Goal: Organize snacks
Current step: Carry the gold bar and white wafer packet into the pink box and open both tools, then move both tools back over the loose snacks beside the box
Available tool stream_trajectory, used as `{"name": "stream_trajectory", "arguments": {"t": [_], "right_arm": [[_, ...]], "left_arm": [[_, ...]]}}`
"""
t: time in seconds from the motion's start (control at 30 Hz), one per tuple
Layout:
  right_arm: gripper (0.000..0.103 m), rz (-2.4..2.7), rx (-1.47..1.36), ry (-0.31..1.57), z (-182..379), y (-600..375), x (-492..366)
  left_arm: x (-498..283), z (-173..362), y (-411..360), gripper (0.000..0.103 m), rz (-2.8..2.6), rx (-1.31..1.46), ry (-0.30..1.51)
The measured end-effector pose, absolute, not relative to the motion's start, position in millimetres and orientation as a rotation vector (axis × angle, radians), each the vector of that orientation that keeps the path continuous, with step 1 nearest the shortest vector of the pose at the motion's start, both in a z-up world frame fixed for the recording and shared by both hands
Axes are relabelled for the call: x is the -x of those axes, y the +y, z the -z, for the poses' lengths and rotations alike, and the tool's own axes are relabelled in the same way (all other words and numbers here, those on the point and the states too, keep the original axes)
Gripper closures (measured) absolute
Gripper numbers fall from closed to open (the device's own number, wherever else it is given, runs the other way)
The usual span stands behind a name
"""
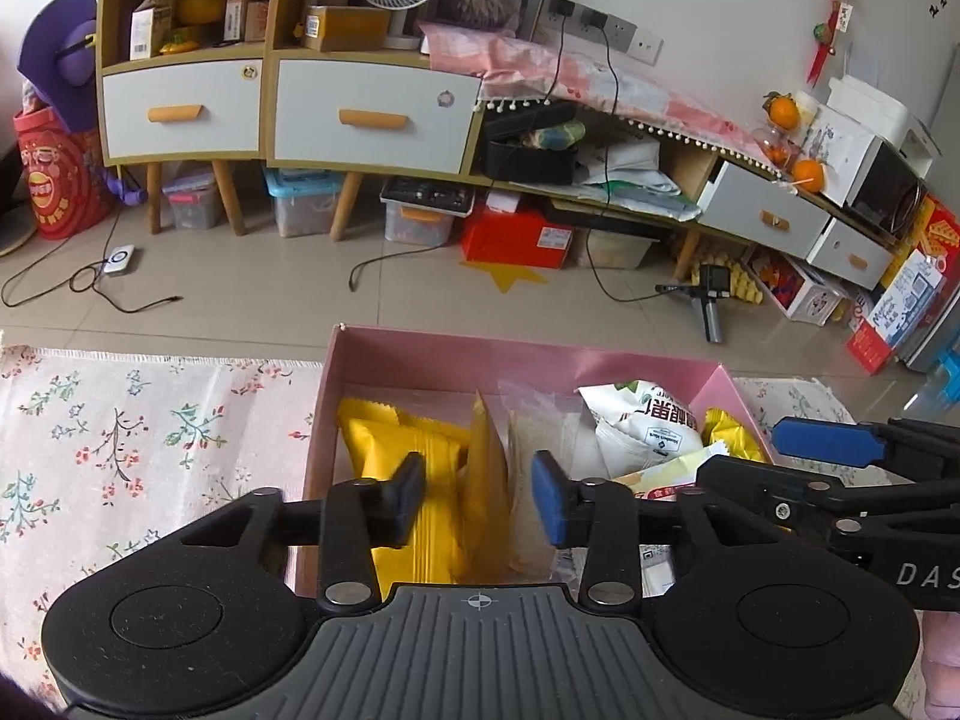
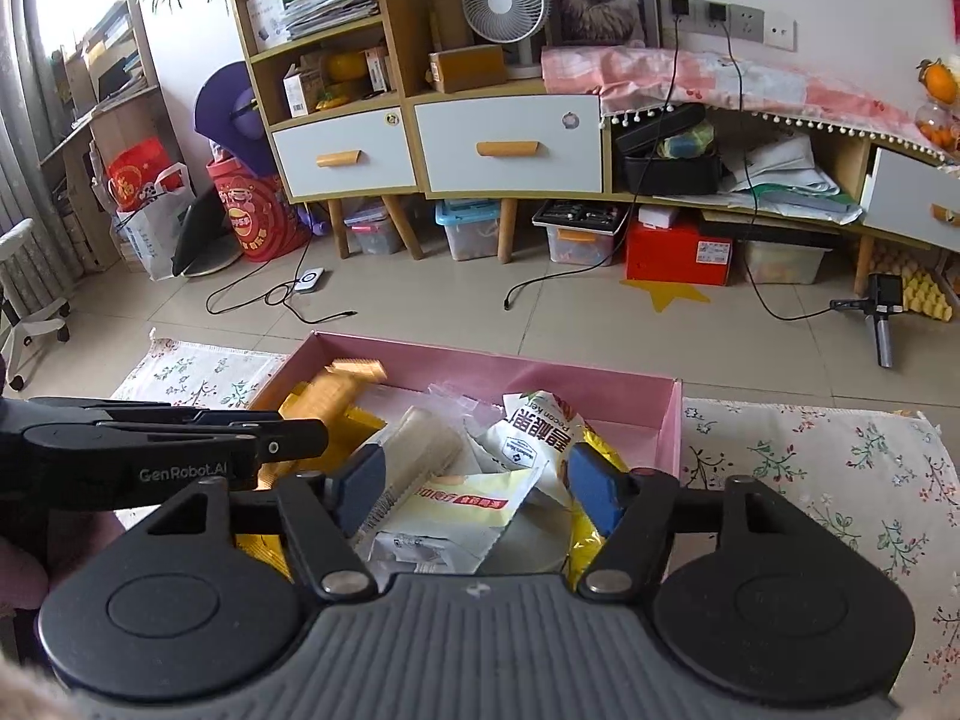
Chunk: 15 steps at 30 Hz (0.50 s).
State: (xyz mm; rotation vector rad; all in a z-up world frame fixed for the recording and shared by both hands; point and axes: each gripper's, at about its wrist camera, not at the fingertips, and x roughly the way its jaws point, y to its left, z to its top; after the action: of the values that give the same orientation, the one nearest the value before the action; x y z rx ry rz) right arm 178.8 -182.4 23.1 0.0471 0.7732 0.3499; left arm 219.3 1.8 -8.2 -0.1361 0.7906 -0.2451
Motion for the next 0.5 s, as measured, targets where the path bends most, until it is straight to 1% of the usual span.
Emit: {"name": "stream_trajectory", "arguments": {"t": [0.2, 0.37, 0.5], "right_arm": [[0.028, -0.349, -0.052, 0.774, -26.2, -185.6, -175.5], [0.024, -0.348, -0.059, 0.769, -31.3, -188.8, -167.1], [0.02, -0.352, -0.043, 0.765, -36.8, -191.2, -156.1]], "left_arm": [[-209.0, 2.9, -0.3, 0.042, 0.262, 0.111, 0.789], [-193.7, -2.9, -3.9, 0.037, 0.267, 0.086, 0.79], [-179.4, -8.1, -6.1, 0.029, 0.268, 0.07, 0.787]]}}
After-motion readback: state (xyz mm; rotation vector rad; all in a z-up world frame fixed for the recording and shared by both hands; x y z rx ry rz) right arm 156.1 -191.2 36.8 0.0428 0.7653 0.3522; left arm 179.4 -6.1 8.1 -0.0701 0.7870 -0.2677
